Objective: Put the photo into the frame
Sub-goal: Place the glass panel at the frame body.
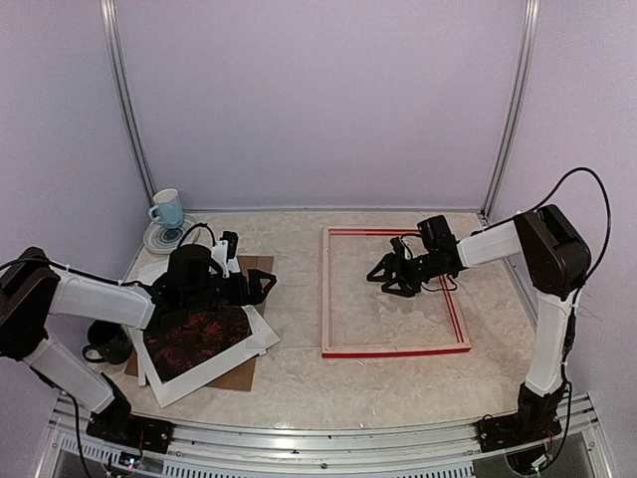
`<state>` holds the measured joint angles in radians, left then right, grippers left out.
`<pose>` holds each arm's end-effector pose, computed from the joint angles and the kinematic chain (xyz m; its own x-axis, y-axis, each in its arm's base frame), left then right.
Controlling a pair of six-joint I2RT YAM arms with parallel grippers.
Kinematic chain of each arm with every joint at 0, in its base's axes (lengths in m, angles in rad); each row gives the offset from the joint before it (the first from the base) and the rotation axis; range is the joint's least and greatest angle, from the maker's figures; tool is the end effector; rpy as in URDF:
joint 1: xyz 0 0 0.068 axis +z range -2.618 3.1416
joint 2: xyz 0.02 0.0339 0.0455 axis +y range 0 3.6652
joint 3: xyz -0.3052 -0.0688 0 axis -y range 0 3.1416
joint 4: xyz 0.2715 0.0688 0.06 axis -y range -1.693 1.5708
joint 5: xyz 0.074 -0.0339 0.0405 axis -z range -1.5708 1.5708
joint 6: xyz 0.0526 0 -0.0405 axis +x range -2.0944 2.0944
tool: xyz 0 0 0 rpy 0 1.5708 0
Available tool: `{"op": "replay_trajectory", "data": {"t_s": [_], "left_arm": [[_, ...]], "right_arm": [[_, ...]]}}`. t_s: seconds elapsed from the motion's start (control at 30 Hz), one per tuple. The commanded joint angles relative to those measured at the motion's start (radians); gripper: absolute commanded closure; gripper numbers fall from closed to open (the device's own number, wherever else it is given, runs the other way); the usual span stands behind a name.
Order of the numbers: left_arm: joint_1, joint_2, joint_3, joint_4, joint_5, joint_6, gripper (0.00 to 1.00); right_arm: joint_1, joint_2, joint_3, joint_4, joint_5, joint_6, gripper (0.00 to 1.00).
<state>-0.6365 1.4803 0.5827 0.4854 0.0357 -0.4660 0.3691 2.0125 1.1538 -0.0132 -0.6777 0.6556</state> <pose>0.2599 -0.1944 0.1919 -0.5665 -0.1396 -0.8121 0.4094 0.8076 -0.4245 0.4052 0.1921 0.1351 -0.9667 0.1353 -0.2174 -0.0857 0.6289 0.7727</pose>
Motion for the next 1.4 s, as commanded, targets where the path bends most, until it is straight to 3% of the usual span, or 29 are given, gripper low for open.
{"op": "replay_trajectory", "data": {"t_s": [0.0, 0.3, 0.67, 1.03, 1.37], "left_arm": [[-0.009, -0.026, -0.047, 0.110, -0.003, 0.026, 0.01], [-0.012, 0.012, -0.066, 0.177, 0.064, 0.008, 0.01], [-0.011, -0.012, -0.070, 0.173, 0.078, 0.003, 0.01], [-0.008, -0.029, -0.072, 0.159, 0.063, -0.003, 0.01], [0.001, -0.001, -0.063, 0.156, 0.081, -0.011, 0.01]], "right_arm": [[-0.010, 0.066, 0.007, 0.088, -0.074, 0.040, 0.31], [-0.012, 0.124, 0.009, 0.201, -0.165, 0.104, 0.34], [-0.013, 0.179, 0.021, 0.251, -0.227, 0.147, 0.49], [-0.022, 0.137, -0.015, 0.259, -0.249, 0.155, 0.80], [-0.030, 0.101, -0.048, 0.325, -0.295, 0.187, 0.98]]}}
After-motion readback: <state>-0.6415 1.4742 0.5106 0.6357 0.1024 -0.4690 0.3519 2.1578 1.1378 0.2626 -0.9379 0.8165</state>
